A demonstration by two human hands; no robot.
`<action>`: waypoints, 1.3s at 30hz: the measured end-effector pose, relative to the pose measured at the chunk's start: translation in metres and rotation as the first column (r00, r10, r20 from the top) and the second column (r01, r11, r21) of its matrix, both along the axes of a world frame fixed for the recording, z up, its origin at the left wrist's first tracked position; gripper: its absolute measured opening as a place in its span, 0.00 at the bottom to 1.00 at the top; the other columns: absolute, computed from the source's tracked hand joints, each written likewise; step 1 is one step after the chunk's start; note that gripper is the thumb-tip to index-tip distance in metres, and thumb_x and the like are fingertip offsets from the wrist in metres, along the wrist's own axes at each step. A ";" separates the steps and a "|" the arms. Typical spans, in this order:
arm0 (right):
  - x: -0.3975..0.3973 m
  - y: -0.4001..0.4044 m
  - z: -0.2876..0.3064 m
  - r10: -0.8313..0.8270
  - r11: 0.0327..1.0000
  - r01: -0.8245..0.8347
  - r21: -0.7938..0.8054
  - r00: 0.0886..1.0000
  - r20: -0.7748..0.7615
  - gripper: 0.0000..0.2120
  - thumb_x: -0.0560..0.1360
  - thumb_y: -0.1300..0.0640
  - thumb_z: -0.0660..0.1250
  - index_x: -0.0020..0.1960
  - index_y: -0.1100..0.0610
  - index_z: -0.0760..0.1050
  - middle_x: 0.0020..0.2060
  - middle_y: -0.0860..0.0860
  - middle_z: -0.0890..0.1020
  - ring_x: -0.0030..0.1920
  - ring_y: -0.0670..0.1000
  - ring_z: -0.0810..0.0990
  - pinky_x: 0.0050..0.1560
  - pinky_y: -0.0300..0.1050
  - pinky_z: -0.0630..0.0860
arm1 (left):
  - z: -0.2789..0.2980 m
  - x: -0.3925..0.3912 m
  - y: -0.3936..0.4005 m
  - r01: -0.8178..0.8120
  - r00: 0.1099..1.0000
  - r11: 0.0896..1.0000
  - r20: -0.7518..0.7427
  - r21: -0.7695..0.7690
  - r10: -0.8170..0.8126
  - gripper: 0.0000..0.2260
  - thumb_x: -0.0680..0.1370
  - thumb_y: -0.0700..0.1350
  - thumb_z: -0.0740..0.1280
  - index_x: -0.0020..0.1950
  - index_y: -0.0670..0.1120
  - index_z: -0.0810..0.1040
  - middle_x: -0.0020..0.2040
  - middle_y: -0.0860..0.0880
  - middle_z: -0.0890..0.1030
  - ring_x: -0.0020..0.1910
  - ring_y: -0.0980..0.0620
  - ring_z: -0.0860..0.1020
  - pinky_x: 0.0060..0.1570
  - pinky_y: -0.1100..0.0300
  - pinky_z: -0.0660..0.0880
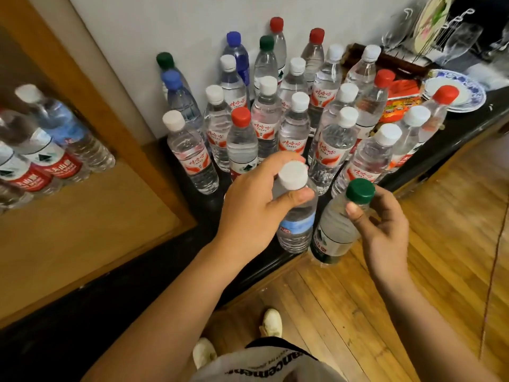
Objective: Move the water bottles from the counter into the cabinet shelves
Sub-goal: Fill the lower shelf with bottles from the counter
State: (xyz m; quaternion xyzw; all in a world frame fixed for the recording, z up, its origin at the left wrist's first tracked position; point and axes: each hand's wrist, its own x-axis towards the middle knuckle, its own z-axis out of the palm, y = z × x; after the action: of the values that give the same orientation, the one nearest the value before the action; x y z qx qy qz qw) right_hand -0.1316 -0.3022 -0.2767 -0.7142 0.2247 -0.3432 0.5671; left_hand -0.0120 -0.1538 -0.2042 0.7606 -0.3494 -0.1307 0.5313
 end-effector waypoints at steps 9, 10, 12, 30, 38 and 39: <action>0.018 0.061 0.034 0.218 0.971 -0.229 0.073 0.967 0.130 0.12 0.73 0.62 0.60 0.53 0.51 0.74 0.45 0.40 0.82 0.48 0.40 0.78 0.50 0.35 0.74 | 0.020 0.009 0.084 -0.027 0.989 0.977 -0.148 -0.212 -0.005 0.15 0.69 0.50 0.68 0.56 0.55 0.74 0.52 0.51 0.82 0.55 0.50 0.79 0.56 0.46 0.76; 0.024 0.072 0.036 0.252 0.961 -0.264 0.080 0.959 0.131 0.12 0.73 0.62 0.59 0.53 0.52 0.74 0.45 0.41 0.82 0.48 0.42 0.78 0.50 0.35 0.74 | 0.019 0.012 0.098 -0.054 0.988 0.976 -0.152 -0.211 0.021 0.15 0.69 0.49 0.68 0.55 0.54 0.75 0.51 0.52 0.82 0.54 0.51 0.79 0.55 0.49 0.77; 0.037 0.095 0.039 0.323 0.937 -0.336 0.095 0.938 0.128 0.11 0.73 0.61 0.59 0.54 0.55 0.74 0.45 0.42 0.82 0.49 0.44 0.78 0.50 0.37 0.74 | 0.016 0.016 0.127 -0.115 0.981 0.973 -0.176 -0.201 0.080 0.15 0.69 0.50 0.68 0.55 0.54 0.75 0.50 0.54 0.82 0.54 0.54 0.79 0.53 0.56 0.77; 0.213 0.235 0.054 0.567 0.704 -0.631 -0.326 0.776 -0.276 0.20 0.71 0.55 0.70 0.58 0.60 0.69 0.45 0.38 0.75 0.45 0.35 0.74 0.45 0.24 0.68 | -0.021 0.124 0.330 -0.745 0.666 0.661 -0.043 -0.088 0.745 0.18 0.67 0.42 0.76 0.54 0.47 0.76 0.47 0.52 0.80 0.45 0.59 0.76 0.45 0.67 0.72; 0.266 0.249 0.043 0.508 0.784 -0.591 -0.189 0.787 -0.351 0.16 0.74 0.62 0.67 0.59 0.64 0.68 0.50 0.50 0.75 0.52 0.48 0.73 0.53 0.38 0.70 | -0.042 0.164 0.350 -0.810 0.581 0.580 0.018 -0.087 0.813 0.16 0.67 0.44 0.76 0.52 0.47 0.77 0.46 0.54 0.78 0.45 0.55 0.76 0.46 0.62 0.72; 0.267 0.249 0.043 0.518 0.792 -0.592 -0.152 0.782 -0.345 0.16 0.75 0.63 0.65 0.60 0.65 0.67 0.51 0.53 0.75 0.54 0.49 0.73 0.56 0.41 0.70 | -0.043 0.167 0.351 -0.811 0.579 0.577 0.013 -0.095 0.815 0.16 0.67 0.44 0.76 0.52 0.48 0.77 0.45 0.54 0.78 0.45 0.56 0.76 0.46 0.64 0.72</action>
State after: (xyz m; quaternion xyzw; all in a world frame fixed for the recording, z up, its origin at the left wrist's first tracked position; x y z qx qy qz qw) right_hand 0.1351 -0.0537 -0.2339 -0.8563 0.0367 -0.0782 0.5092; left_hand 0.1546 0.1971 -0.2470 0.8179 0.0184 0.1620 0.5518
